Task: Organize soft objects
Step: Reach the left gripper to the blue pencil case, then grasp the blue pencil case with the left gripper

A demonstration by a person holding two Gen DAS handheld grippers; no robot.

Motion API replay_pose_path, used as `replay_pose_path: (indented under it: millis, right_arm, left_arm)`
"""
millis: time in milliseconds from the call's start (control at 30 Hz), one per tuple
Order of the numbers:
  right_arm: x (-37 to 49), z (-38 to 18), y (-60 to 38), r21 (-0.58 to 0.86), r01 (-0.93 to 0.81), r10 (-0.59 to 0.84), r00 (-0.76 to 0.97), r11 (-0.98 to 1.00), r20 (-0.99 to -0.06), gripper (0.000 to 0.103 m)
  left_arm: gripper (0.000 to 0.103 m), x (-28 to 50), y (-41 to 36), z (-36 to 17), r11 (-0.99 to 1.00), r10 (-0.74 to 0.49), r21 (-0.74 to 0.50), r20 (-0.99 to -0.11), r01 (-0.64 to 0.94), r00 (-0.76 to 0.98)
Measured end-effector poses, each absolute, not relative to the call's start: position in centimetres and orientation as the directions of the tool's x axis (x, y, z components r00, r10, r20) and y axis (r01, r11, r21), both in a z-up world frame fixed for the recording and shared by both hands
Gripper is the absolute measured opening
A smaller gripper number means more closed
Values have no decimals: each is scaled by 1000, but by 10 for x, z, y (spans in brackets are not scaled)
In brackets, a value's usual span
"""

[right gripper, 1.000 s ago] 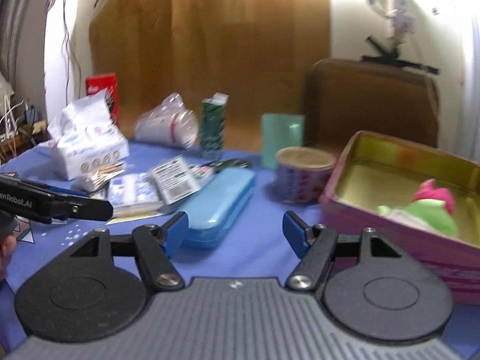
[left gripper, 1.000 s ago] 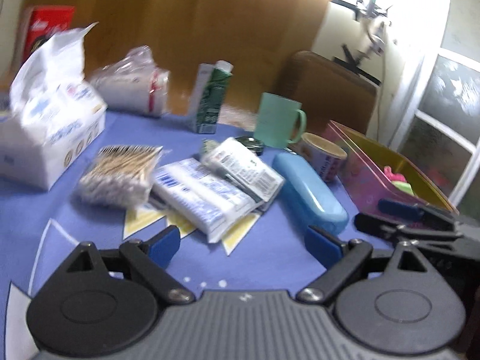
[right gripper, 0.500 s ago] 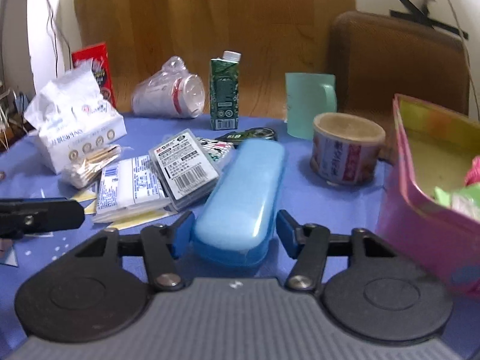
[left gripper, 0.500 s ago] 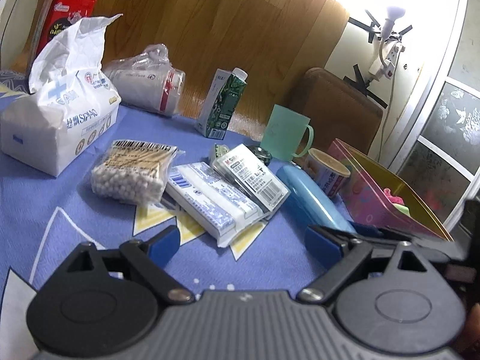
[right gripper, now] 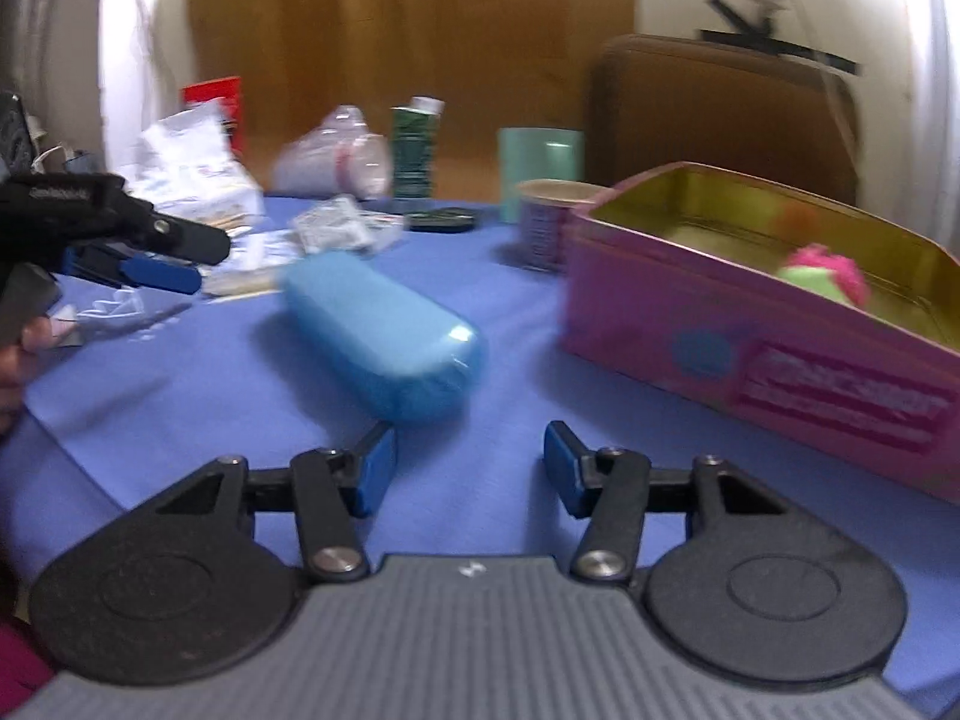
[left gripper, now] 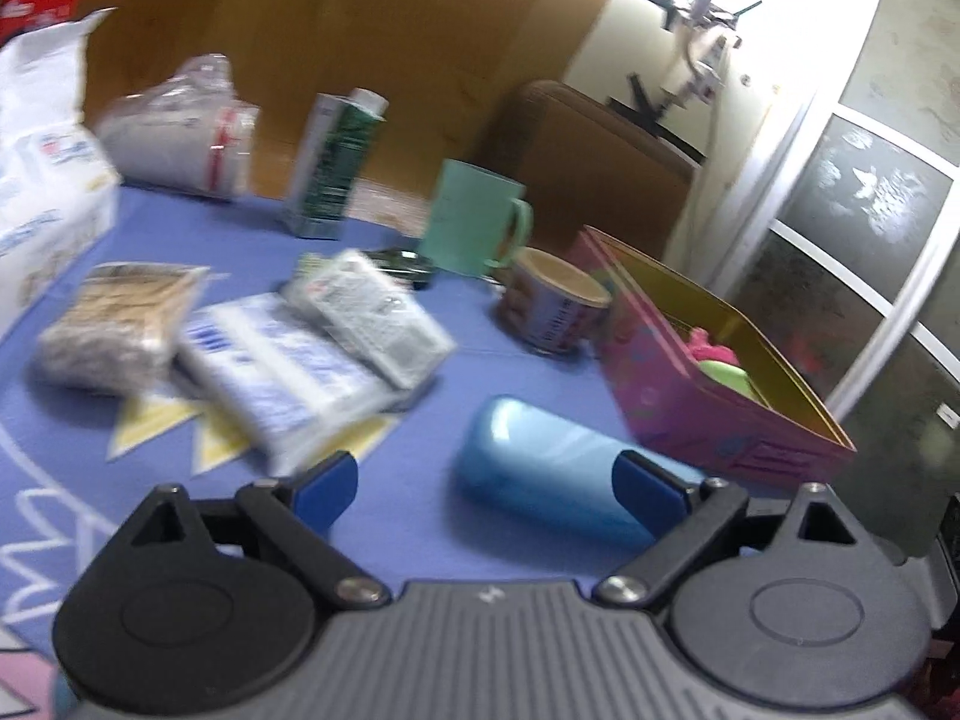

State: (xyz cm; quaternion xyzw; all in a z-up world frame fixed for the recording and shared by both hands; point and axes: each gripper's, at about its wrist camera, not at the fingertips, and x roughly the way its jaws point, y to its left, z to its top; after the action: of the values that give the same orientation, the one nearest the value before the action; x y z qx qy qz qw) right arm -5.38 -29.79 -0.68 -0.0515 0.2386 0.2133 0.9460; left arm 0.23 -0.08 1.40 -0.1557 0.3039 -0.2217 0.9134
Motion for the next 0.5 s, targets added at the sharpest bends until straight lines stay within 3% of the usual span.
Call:
replay_pose_path:
  millis: [67,133,267,400,500]
  right_arm:
    - [-53,-4,-299,10,-440,394,793,898,-465,59]
    - [-51,-2,-296,-9,-455,401,796,891,-453,68]
    - [-40,1,-282,-35,-494,426,782,869,-456,69]
    - [-32,-1,-267,-59,-514,428,767,855,-479,68]
    - [-26,-5,-261,-40,-508,424,757,860,-497,65]
  left_arm:
    - [100,5,-11,17,857,-500,-399,-488,327,715]
    - [100,9,-20,20,862,-495,-380,-495,334,714]
    - [100,22,-32,22,864,-496,-376,-513,336,701]
    - [80,36,-44,13,856,-516,-380,-566,352,643]
    - [81,33,-48,8,858,-511,-389,-568,336,646]
